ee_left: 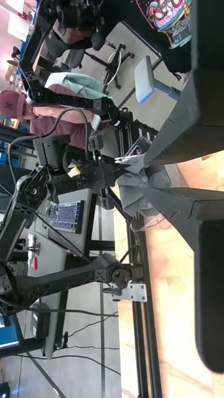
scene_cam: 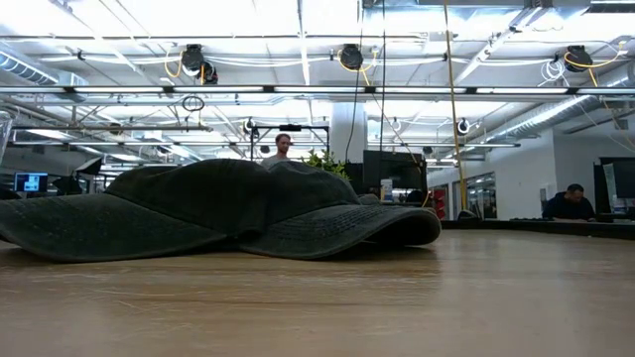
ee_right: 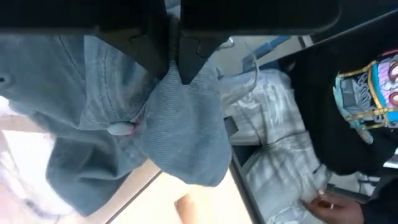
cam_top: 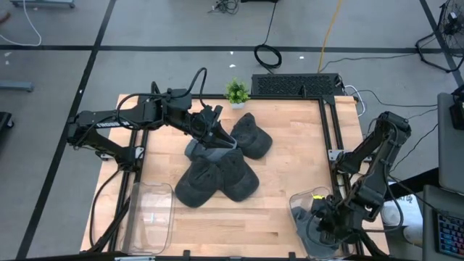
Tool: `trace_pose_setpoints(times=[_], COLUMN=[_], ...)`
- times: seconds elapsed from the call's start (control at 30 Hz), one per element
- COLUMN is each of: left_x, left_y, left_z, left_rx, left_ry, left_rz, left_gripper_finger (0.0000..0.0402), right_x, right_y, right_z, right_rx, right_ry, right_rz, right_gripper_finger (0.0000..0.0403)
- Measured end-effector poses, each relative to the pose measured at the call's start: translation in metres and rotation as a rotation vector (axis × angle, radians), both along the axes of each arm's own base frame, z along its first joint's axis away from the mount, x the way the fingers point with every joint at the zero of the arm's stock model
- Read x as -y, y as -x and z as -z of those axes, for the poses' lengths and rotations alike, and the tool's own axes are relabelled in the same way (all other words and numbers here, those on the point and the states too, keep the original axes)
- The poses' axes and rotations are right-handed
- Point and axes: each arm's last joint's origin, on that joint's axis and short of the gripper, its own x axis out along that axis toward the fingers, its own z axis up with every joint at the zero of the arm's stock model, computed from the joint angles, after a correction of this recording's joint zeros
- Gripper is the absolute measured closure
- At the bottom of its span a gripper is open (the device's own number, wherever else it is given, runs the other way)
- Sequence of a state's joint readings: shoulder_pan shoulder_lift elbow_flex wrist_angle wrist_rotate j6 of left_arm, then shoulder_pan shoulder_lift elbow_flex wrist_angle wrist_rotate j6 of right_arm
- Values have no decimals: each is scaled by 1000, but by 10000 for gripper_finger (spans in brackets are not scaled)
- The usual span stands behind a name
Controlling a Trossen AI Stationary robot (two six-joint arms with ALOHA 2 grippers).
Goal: Pick & Place hat
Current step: Put the bottom gray cap into the right transparent bin
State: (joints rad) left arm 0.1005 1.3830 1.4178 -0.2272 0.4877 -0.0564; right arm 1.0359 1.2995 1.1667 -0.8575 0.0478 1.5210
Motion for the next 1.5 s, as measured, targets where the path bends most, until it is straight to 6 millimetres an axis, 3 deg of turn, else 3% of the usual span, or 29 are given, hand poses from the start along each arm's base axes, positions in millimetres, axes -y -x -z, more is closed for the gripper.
trace_pose_setpoints(times=[0.53,0.87,1.13,1.37,1.5], left_x=[0,0,0,0,0], left_y=[0,0,0,0,0], left_z=[0,0,0,0,0], left_rx=[0,0,0,0,0], left_ry=[0,0,0,0,0], left_rz=[0,0,0,0,0], left_gripper_finger=[325,325,325,325,325], right_x=[-2,12,21,38,36], right_y=[0,-6,-4,5,8], right_z=[28,46,31,10,-6], right_rx=[13,-30,-6,91,279], right_ry=[44,110,16,-13,-66], right_rz=[-62,-29,-37,-9,-71], right_gripper_finger=[396,293,214,198,199])
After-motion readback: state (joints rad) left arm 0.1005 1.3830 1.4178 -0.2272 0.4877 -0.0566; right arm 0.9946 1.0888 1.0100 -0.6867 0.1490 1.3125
